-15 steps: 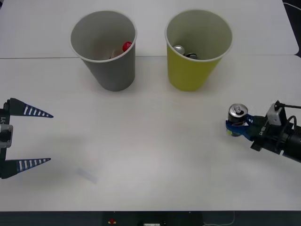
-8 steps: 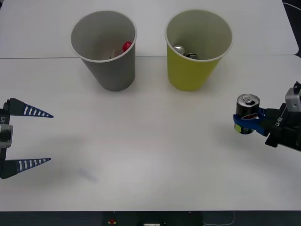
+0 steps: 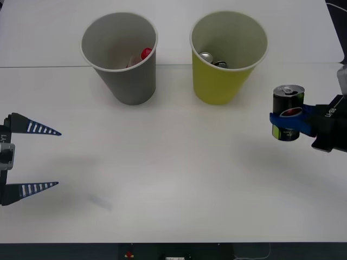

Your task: Put the can into the green bin and the plastic bottle into the gray bin

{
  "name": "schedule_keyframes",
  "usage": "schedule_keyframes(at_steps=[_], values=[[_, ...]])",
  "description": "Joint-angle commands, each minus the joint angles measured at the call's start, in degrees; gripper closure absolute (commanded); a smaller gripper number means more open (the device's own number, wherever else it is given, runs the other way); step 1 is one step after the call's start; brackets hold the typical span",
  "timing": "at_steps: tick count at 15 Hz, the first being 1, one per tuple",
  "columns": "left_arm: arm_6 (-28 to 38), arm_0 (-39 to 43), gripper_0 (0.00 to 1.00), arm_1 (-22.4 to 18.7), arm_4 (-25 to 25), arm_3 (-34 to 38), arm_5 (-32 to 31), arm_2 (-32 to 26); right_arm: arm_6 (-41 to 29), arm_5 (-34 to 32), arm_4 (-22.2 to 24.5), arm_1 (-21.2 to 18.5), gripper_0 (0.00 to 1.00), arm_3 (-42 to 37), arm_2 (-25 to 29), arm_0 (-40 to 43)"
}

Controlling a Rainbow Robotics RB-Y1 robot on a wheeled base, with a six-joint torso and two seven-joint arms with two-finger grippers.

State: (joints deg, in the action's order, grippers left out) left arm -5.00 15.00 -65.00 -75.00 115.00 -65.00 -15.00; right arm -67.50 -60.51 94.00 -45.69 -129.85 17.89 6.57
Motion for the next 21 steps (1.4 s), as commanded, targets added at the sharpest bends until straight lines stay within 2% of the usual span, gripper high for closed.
schedule_keyframes(at_steps=[1,2,8,12,16,21], values=[[0.00,0.00,0.00,0.00,0.00,0.00,0.00,0.00,-8.88,-5.32,1.53,-1.33,1.00,-1.28,0.83,-5.87],[0.00,0.00,0.00,0.00,0.00,0.00,0.00,0.00,-10.72,-7.43,1.45,-2.38,1.00,-0.84,0.92,-8.77],[0.00,0.00,0.00,0.00,0.00,0.00,0.00,0.00,-10.72,-17.45,1.01,-5.02,1.00,7.24,-0.93,-23.97],[0.00,0.00,0.00,0.00,0.00,0.00,0.00,0.00,-10.72,-18.16,2.33,-6.34,1.00,17.70,-8.66,-36.54],[0.00,0.00,0.00,0.00,0.00,0.00,0.00,0.00,-10.72,-18.16,7.95,-6.43,1.00,25.52,-16.31,-46.65],[0.00,0.00,0.00,0.00,0.00,0.00,0.00,0.00,-8.61,-16.84,10.32,-3.96,1.00,41.34,-24.92,-59.57]])
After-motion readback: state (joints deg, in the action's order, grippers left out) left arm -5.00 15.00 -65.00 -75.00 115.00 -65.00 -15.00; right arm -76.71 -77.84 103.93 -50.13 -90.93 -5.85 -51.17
